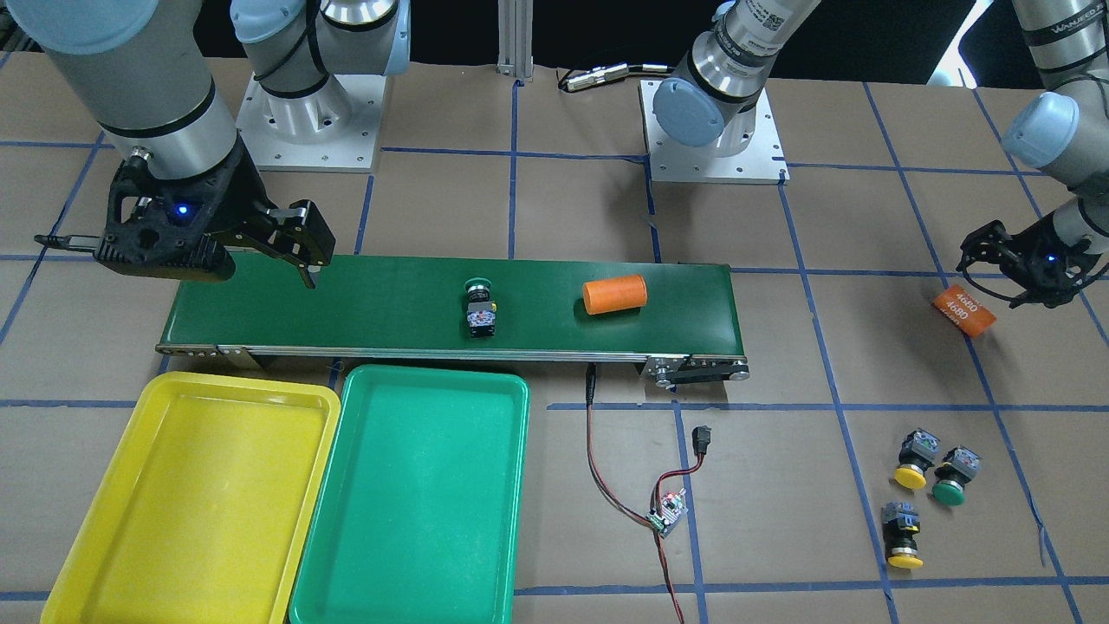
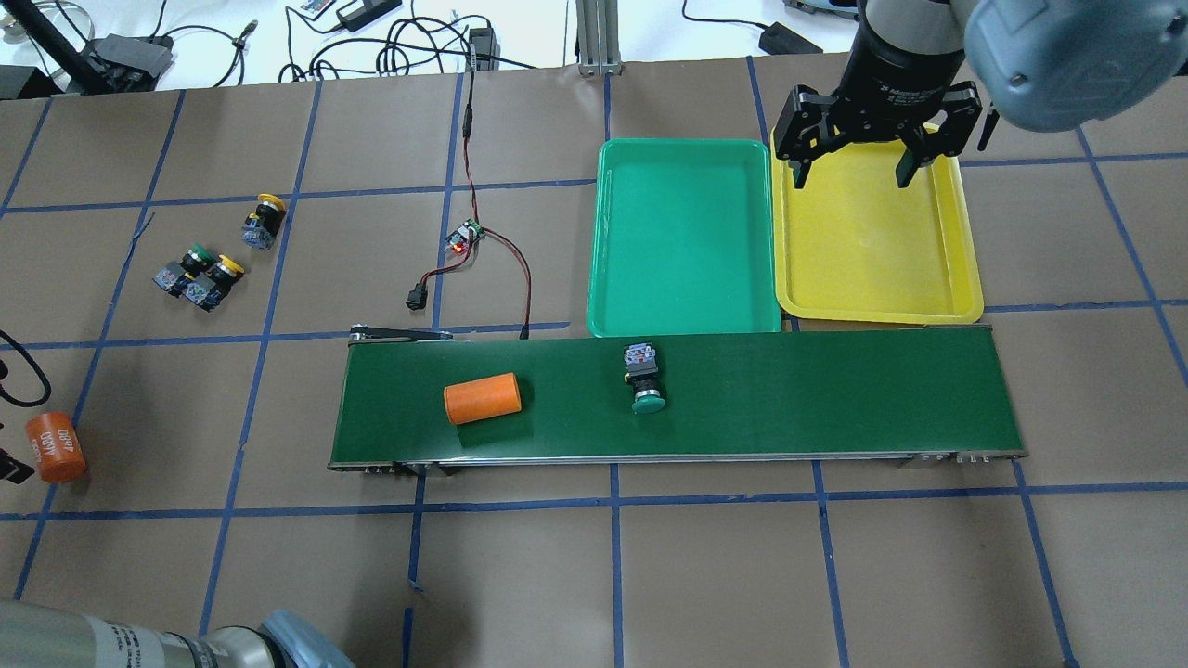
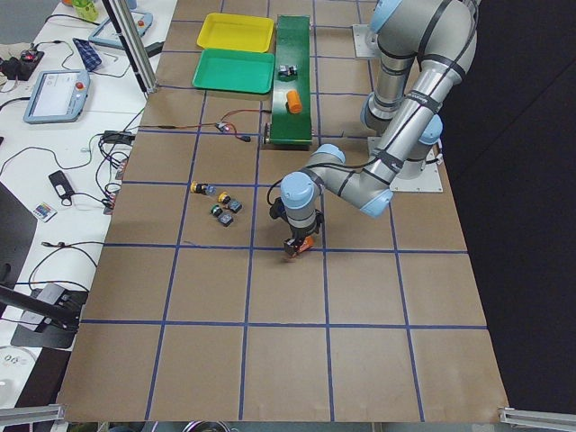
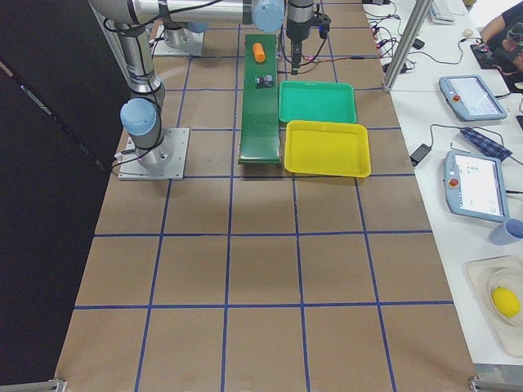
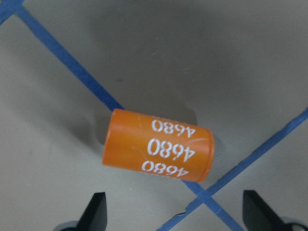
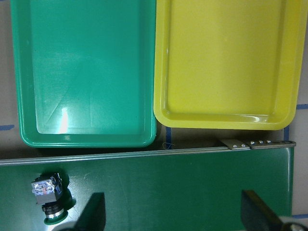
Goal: Sort buttons by color to trays
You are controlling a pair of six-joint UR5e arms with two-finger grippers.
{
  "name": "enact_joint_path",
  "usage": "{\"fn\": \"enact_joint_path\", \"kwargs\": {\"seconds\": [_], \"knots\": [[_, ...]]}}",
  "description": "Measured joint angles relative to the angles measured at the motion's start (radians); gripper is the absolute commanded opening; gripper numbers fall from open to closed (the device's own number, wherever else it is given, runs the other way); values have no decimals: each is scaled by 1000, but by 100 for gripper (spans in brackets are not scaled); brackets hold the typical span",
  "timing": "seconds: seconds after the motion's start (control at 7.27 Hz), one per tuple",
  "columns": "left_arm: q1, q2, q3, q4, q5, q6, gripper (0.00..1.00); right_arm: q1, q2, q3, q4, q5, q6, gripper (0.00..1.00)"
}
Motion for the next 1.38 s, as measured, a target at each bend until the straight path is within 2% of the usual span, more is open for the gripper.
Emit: {"fn": "enact_joint_path", "kwargs": {"seconds": [0.55,0.83,1.1,1.38], "knots": [[1,-39,-6,9,-6,-5,100,0,1,3,0,-1,-3,100],[1,-50,-15,10,-7,-10,100,-1,-11,45,-2,-1,-14,100],[1,-53,-26,11,-6,-12,100,-6,-58,162,-32,-3,-54,100],[1,-51,-25,14,-5,-15,100,-11,-119,324,-147,-5,-73,100]]}}
